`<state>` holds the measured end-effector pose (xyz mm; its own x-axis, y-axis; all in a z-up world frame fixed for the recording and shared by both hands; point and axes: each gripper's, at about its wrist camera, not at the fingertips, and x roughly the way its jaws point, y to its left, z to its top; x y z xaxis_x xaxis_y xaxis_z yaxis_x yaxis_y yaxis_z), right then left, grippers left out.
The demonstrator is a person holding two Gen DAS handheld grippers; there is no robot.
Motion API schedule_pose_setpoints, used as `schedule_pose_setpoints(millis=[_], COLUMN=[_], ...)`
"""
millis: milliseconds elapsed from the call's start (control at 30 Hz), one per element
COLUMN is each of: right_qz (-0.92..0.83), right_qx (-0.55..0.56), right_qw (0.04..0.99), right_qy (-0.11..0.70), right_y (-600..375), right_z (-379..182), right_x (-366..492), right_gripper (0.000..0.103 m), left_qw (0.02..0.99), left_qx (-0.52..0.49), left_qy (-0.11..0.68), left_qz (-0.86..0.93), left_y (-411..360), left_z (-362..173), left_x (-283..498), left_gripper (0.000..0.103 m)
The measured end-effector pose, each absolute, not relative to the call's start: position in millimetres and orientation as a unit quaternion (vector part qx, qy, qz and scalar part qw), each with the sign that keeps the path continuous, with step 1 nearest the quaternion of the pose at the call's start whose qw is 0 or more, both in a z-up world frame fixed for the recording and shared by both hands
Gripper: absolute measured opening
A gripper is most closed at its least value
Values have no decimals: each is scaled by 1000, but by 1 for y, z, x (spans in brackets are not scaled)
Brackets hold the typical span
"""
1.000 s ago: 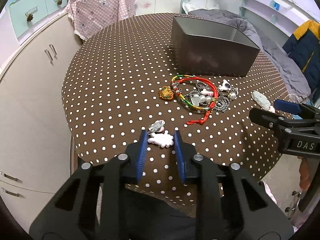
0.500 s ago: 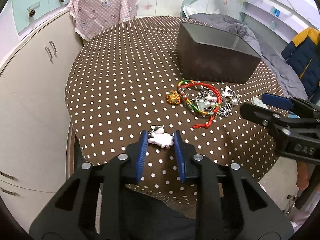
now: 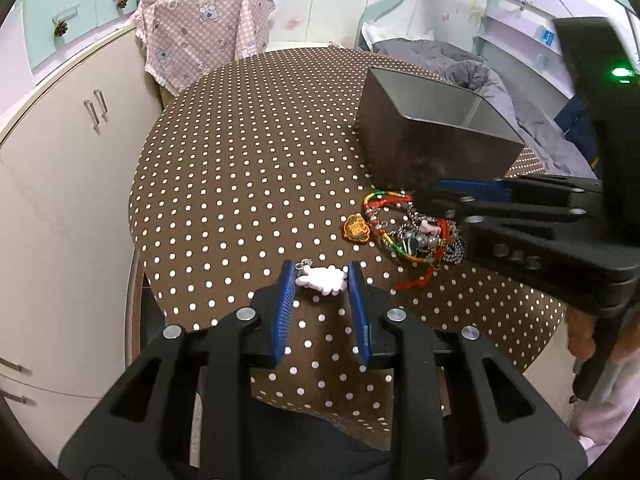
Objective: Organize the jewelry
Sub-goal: 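Grasp the white charm with the left gripper while the right grasps the red-green string bracelet, then lower the charm and string bracelet into the grey box and open both grippers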
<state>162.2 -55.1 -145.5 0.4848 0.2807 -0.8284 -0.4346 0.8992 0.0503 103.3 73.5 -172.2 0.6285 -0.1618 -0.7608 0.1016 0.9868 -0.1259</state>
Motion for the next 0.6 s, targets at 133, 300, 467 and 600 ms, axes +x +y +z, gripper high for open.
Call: schedule_pose_setpoints(millis=[133,300,467,600], right_qz=[209,211,212,214], right_qx=[-93,-88,-74,-61], right_qw=[848,851,859,867], right_qy=[478,472,460,446], right_y=[-49,-53,-60,-68], right_z=[-156,-152,-140,-126], right_x=[169,165,161,154], right_gripper=[5,2,2,2], left_qw=[904,905,908,910], left_qx=[-39,-40,-42,-44], left_qy=[420,417,412,406], left_qz=[-74,-71,-67,-66], left_y=[77,78,82,84], left_z=[-170,-169,-166,-161], left_x=[108,110,111,110], left_gripper=[27,27,27,27])
